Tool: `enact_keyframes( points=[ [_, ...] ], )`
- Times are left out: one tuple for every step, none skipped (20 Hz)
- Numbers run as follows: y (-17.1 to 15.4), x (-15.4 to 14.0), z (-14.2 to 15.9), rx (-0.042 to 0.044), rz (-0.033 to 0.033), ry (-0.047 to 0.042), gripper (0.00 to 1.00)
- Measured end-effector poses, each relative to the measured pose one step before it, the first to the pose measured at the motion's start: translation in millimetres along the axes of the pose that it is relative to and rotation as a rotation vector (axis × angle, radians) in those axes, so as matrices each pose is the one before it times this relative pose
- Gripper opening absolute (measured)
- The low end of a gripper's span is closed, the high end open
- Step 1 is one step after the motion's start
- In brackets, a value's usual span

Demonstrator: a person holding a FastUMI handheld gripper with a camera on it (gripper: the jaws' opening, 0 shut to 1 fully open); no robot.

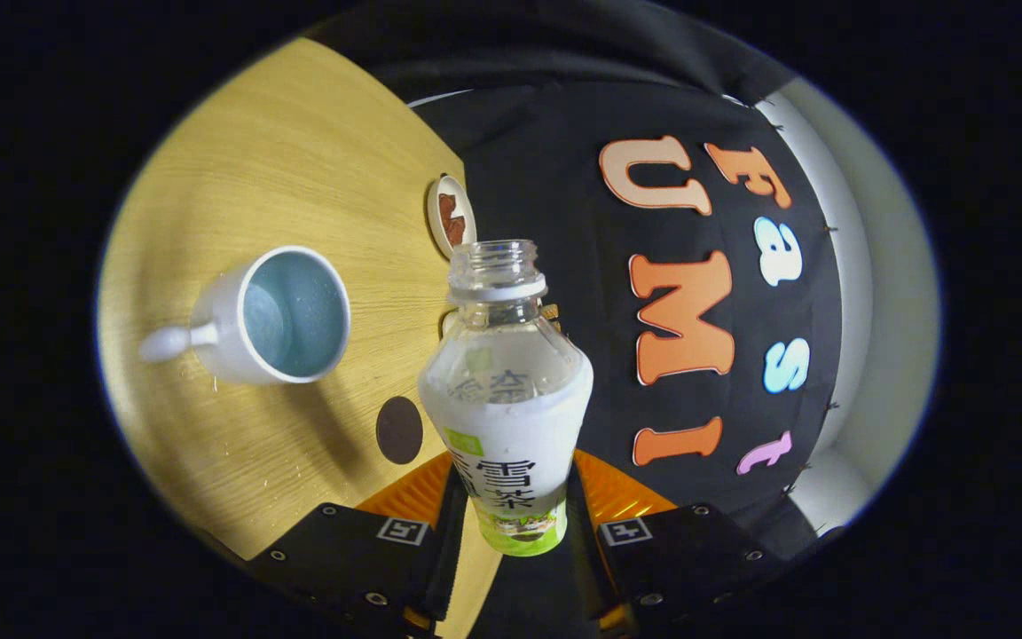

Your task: Take the bottle from table, then pour the juice into the cup, finally place the bottle on the coaster

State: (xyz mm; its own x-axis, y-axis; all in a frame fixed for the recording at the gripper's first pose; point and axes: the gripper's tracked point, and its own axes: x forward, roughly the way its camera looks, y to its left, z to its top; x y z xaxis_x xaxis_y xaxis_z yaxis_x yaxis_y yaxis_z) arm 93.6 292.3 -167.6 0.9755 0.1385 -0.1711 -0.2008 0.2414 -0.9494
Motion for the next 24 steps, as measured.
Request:
enact_keyframes(
  points=[
    [0.47,-0.46,-1.73,0.06421,0.00913,-0.00021,0.56],
    [-0.57,1.44,-1.02,0.06926,0.01593,-0.00450,0.56],
    [-2.71,2.07,-2.42,0.06708,0.00952,-0.00353,0.56],
    [-4.65,2.71,-3.56,0.05563,0.00737,0.00257,0.56],
    [-5.27,2.60,-3.23,0.04784,0.00559,-0.00329,0.56],
    [-8.32,3.20,-4.73,0.04817,-0.00208,0.00168,0.56],
    [-9.74,2.91,-4.94,0.05161,-0.00278,0.00330,0.56],
    [-7.83,2.98,-5.25,0.05894,-0.00426,0.00061,0.56],
    [-7.14,5.34,-2.43,0.06625,0.00019,-0.00409,0.56],
    [-5.81,4.05,-3.48,0.07152,0.00392,0.00007,0.56],
    [-3.29,6.15,-3.51,0.06820,0.01030,0.00128,0.56],
    [-4.14,6.21,-2.48,0.06750,0.00895,0.00192,0.56],
    [-2.46,6.15,-2.27,0.06084,0.01067,0.00056,0.56],
    [-0.88,8.33,-1.62,0.05622,0.01436,-0.00094,0.56],
    [0.91,7.35,-1.50,0.05609,0.01720,0.00261,0.56],
    [1.94,8.18,-2.92,0.05315,0.01788,0.00619,0.56],
    [2.85,9.60,-3.72,0.04860,0.01720,0.01017,0.56],
    [2.00,9.59,-5.77,0.04498,0.01642,0.00650,0.56],
    [4.54,9.32,-4.16,0.04171,0.01876,0.00358,0.56],
    [4.27,9.86,-4.84,0.03175,0.01787,0.01364,0.56],
    [2.52,9.78,-6.50,0.02811,0.01609,0.01484,0.56],
    [0.83,8.90,-3.72,0.03143,0.01394,0.00872,0.56],
    [1.37,9.01,-5.10,0.02708,0.01319,0.01277,0.56],
    [2.50,7.95,-3.02,0.02932,0.01598,0.00143,0.56]
  ],
)
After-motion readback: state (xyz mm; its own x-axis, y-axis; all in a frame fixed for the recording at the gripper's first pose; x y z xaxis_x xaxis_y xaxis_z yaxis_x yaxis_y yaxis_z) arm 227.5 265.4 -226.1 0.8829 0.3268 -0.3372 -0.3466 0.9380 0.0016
